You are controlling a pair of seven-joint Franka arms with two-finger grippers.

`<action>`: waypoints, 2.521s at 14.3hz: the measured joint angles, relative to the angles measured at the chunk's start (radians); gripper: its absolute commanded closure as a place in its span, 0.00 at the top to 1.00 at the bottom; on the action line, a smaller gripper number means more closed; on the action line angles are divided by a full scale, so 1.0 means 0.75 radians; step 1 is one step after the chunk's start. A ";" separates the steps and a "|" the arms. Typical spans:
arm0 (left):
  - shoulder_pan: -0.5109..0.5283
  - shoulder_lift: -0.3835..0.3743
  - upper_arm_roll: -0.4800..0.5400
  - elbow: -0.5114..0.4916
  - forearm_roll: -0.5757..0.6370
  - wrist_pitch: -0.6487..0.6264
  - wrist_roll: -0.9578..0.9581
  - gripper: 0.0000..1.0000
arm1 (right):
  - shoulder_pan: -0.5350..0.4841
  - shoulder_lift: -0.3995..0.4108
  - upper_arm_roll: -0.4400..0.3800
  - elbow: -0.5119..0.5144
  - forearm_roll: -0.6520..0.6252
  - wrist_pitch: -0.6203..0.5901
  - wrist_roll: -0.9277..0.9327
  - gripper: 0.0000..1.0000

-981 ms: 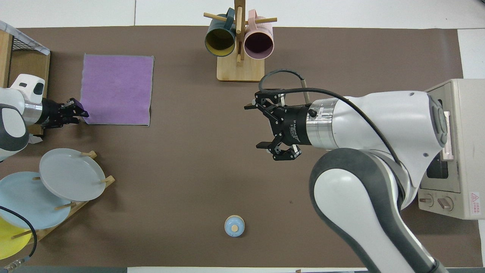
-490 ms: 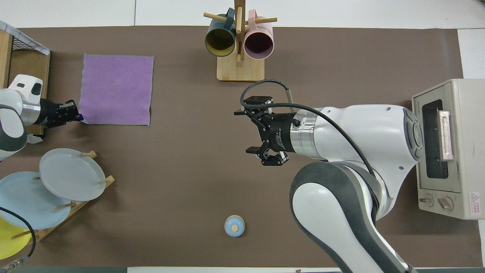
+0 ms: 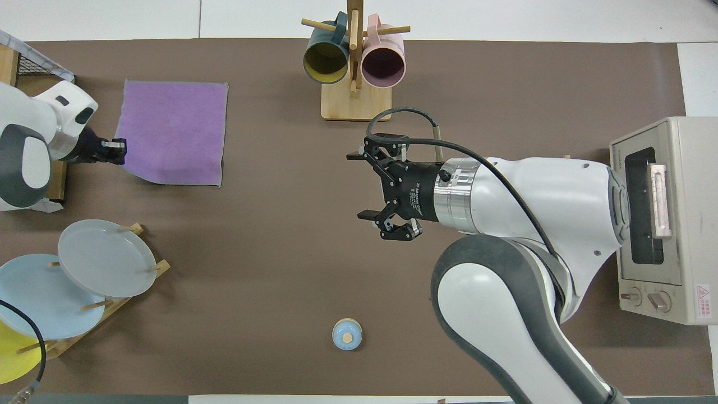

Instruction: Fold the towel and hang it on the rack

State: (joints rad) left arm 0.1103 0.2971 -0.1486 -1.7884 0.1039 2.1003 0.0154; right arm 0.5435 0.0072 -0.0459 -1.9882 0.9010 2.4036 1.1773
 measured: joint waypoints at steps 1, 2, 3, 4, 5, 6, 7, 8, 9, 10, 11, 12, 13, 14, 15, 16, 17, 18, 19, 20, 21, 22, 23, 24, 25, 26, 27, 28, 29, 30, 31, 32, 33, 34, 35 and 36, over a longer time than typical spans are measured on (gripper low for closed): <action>-0.109 -0.033 -0.003 -0.002 0.089 -0.029 0.009 0.00 | 0.000 0.000 0.000 0.000 0.000 0.006 0.000 1.00; -0.216 -0.057 -0.005 -0.031 0.161 -0.036 0.008 0.00 | 0.000 0.001 0.000 -0.001 0.000 0.018 0.000 1.00; -0.304 -0.070 -0.006 -0.084 0.212 -0.022 0.005 0.00 | 0.000 0.001 -0.001 -0.001 0.000 0.024 0.000 1.00; -0.376 -0.070 -0.005 -0.151 0.254 0.020 -0.019 0.00 | -0.001 0.001 -0.002 -0.001 0.000 0.027 0.000 1.00; -0.430 -0.057 -0.005 -0.219 0.286 0.079 -0.093 0.00 | -0.001 0.002 -0.003 -0.001 0.000 0.028 0.000 1.00; -0.459 -0.036 -0.004 -0.264 0.307 0.127 -0.165 0.00 | -0.001 0.002 -0.003 -0.001 0.001 0.028 0.000 1.00; -0.467 -0.013 -0.003 -0.283 0.313 0.160 -0.200 0.00 | -0.001 0.002 -0.003 -0.001 0.001 0.029 0.000 1.00; -0.466 0.001 0.005 -0.284 0.314 0.175 -0.213 0.00 | -0.001 0.002 -0.003 -0.001 0.001 0.029 0.000 1.00; -0.464 0.005 0.015 -0.284 0.314 0.183 -0.226 0.00 | -0.001 0.002 -0.003 -0.001 0.001 0.029 0.000 1.00; -0.457 0.004 0.019 -0.280 0.311 0.186 -0.241 0.00 | -0.001 0.002 -0.003 -0.001 0.001 0.029 0.000 1.00; -0.451 0.002 0.019 -0.275 0.298 0.187 -0.254 0.98 | 0.000 0.002 -0.003 -0.001 0.001 0.029 0.000 1.00; -0.449 -0.001 0.020 -0.271 0.265 0.187 -0.261 1.00 | 0.000 0.002 -0.003 -0.001 0.001 0.029 0.003 1.00; -0.449 -0.008 0.022 -0.269 0.222 0.185 -0.263 1.00 | 0.001 0.002 -0.002 -0.001 0.001 0.037 0.017 1.00; -0.442 -0.022 0.024 -0.264 0.167 0.175 -0.268 1.00 | 0.002 0.002 -0.002 -0.001 0.001 0.058 0.034 1.00; -0.416 -0.043 0.026 -0.255 0.084 0.154 -0.265 1.00 | 0.006 0.003 -0.001 -0.001 0.001 0.072 0.045 1.00; -0.378 -0.064 0.027 -0.242 -0.017 0.134 -0.234 1.00 | 0.012 0.004 -0.001 -0.001 0.001 0.074 0.050 1.00; -0.331 -0.081 0.028 -0.235 -0.119 0.127 -0.180 1.00 | 0.019 0.004 -0.001 -0.001 0.001 0.076 0.053 1.00; -0.277 -0.091 0.030 -0.235 -0.214 0.127 -0.117 1.00 | 0.024 0.005 0.000 -0.001 0.001 0.078 0.057 1.00; -0.222 -0.093 0.032 -0.239 -0.296 0.133 -0.050 1.00 | 0.025 0.005 0.000 -0.001 0.001 0.079 0.064 1.00; -0.172 -0.092 0.032 -0.252 -0.371 0.151 0.017 1.00 | 0.028 0.006 0.000 -0.002 0.001 0.087 0.073 1.00; -0.136 -0.088 0.033 -0.271 -0.439 0.185 0.078 0.99 | 0.033 0.006 0.000 -0.002 0.001 0.102 0.083 1.00; -0.113 -0.078 0.034 -0.298 -0.505 0.233 0.135 0.97 | 0.039 0.007 0.000 -0.003 0.001 0.112 0.099 1.00; -0.102 -0.062 0.034 -0.323 -0.556 0.279 0.177 0.93 | 0.050 0.007 0.000 -0.003 0.001 0.119 0.119 1.00; -0.098 -0.045 0.034 -0.337 -0.590 0.310 0.200 0.88 | 0.070 0.007 0.001 -0.004 0.001 0.135 0.143 1.00; -0.095 -0.029 0.033 -0.342 -0.612 0.326 0.208 0.84 | 0.093 0.009 0.001 -0.007 0.001 0.173 0.169 1.00; -0.090 -0.015 0.033 -0.341 -0.639 0.339 0.211 0.84 | 0.115 0.011 0.001 -0.012 0.001 0.199 0.186 1.00; -0.086 -0.003 0.033 -0.339 -0.664 0.357 0.216 0.81 | 0.135 0.018 0.002 -0.018 0.001 0.217 0.194 1.00; -0.083 0.009 0.033 -0.332 -0.678 0.378 0.219 0.77 | 0.151 0.027 0.002 -0.023 0.001 0.237 0.198 1.00; -0.082 0.018 0.033 -0.326 -0.686 0.388 0.221 0.64 | 0.160 0.038 0.002 -0.025 0.001 0.254 0.200 1.00; -0.082 0.024 0.033 -0.322 -0.689 0.395 0.221 0.54 | 0.163 0.046 0.002 -0.025 0.008 0.260 0.205 1.00; -0.081 0.027 0.034 -0.321 -0.689 0.403 0.221 0.40 | 0.169 0.052 0.002 -0.025 0.033 0.271 0.207 1.00; -0.080 0.027 0.034 -0.320 -0.689 0.409 0.222 0.30 | 0.179 0.058 0.002 -0.025 0.051 0.290 0.208 1.00; -0.079 0.027 0.034 -0.320 -0.689 0.414 0.222 0.15 | 0.190 0.064 0.002 -0.027 0.059 0.308 0.209 1.00; -0.078 0.027 0.035 -0.320 -0.689 0.416 0.223 0.01 | 0.198 0.070 0.002 -0.027 0.063 0.316 0.212 1.00; -0.077 0.029 0.034 -0.320 -0.690 0.416 0.223 0.00 | 0.200 0.074 0.002 -0.027 0.064 0.319 0.212 1.00; -0.077 0.032 0.033 -0.320 -0.691 0.416 0.223 0.00 | 0.200 0.077 0.002 -0.027 0.064 0.320 0.212 1.00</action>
State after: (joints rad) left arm 0.0526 0.3211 -0.1239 -2.0286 -0.4142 2.4121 0.1825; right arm 0.6935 0.0647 -0.0445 -2.0087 0.9494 2.6433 1.3365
